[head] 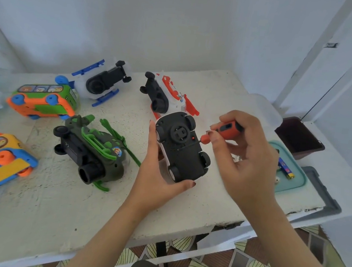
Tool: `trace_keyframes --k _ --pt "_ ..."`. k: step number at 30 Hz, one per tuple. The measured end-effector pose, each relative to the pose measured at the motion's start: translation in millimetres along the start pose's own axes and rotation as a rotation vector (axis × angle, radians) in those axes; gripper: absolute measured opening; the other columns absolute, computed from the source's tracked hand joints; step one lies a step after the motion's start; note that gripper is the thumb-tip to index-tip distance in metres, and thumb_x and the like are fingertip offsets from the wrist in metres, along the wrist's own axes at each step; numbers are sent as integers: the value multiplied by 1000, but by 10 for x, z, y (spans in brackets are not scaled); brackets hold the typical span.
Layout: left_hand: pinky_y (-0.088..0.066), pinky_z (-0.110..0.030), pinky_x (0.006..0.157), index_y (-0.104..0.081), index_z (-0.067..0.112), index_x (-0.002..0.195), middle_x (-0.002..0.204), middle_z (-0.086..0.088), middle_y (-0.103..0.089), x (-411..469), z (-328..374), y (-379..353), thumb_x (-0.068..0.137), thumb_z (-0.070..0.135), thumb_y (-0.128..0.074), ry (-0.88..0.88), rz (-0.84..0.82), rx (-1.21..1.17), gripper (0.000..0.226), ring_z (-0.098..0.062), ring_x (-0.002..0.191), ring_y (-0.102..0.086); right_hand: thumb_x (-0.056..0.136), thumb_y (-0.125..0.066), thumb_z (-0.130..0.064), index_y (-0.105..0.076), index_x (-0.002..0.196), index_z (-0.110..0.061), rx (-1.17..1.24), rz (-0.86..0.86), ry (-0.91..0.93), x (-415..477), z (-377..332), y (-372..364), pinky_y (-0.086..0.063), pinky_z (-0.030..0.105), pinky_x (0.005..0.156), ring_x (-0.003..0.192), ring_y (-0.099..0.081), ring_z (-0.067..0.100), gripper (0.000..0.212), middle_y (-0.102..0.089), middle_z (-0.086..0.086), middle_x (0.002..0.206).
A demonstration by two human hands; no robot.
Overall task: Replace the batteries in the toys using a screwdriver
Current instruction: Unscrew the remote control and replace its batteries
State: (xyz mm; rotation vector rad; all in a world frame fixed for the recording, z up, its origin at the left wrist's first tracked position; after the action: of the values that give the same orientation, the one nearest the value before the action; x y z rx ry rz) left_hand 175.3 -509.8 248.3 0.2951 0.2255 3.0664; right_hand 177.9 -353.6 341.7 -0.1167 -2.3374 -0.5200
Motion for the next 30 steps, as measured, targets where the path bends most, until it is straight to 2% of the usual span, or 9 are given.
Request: trace_keyframes --k 4,7,10,11,14,17,22,27,30 --pt "-38 -1 91 12 34 146 149 23 -21 -9 43 -26 66 -7 -84 -22 2 8 131 20 124 -39 92 -56 -13 -49 110 -19 -10 -23 16 -14 -5 -18 -53 13 75 86 -68 12 21 -63 2 90" --pt "-39 0 87 12 27 147 142 34 -25 -15 45 -31 65 -11 -83 -31 -2 6 131 23 119 -42 92 -54 -11 -50 111 -15 -18 -61 46 2 -26 -27 -55 17 76 86 -68 17 20 -62 6 92" --pt "-37 3 84 14 21 149 123 57 -35 -31 55 -30 67 -14 -81 -32 -18 25 131 29 113 -41 90 -53 -9 -53 110 -9 -18 -82 39 31 -47 -38 -57 24 76 86 -67 19 20 -61 6 93" --pt "-37 4 83 15 20 150 121 58 -36 -39 55 -26 67 -12 -82 -31 -16 25 131 31 111 -40 89 -53 -9 -54 110 -7 -32 -80 41 39 -53 -41 -57 25 76 86 -66 18 21 -61 5 93" --pt "-36 4 82 14 18 151 131 39 -33 -39 45 -16 67 -11 -82 -30 -4 20 131 31 109 -41 91 -56 -21 -61 106 -3 -114 -4 77 70 -68 -18 -54 20 76 88 -59 5 24 -59 -1 94" --pt "-40 2 82 14 16 151 137 26 -32 -25 57 -28 67 -14 -81 -22 3 22 131 27 110 -45 94 -57 -22 -65 107 -12 -136 106 135 104 -90 12 -52 19 74 84 -56 -5 19 -60 -1 92" --pt "-44 -4 83 16 36 146 149 1 -38 0 19 -24 68 -1 -85 -25 33 72 134 11 120 -50 91 -62 -12 -68 107 -3 -149 111 148 96 -127 -27 -53 30 69 75 -66 14 19 -69 7 80" --pt "-46 -7 86 16 46 143 150 0 -38 4 -29 -13 67 5 -87 -38 51 100 135 4 124 -49 90 -61 -6 -64 102 -2 -11 81 41 87 -124 -40 -57 35 72 77 -70 16 13 -68 5 86" --pt "-53 -26 95 19 58 141 149 4 -39 21 -43 4 67 10 -88 -37 20 100 138 -12 124 -55 94 -56 -5 -66 105 -3 103 55 -37 94 -80 -53 -55 26 75 76 -70 13 15 -69 4 84"
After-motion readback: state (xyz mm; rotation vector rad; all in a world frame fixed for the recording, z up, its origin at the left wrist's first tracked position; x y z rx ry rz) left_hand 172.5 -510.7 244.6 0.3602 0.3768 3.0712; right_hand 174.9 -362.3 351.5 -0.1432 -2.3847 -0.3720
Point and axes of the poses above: each hand's wrist, its own x-axis towards the middle knuckle, its own y-axis out of the back of the hand, z = x × y, the point moved 3 cm from there along x, towards the middle knuckle
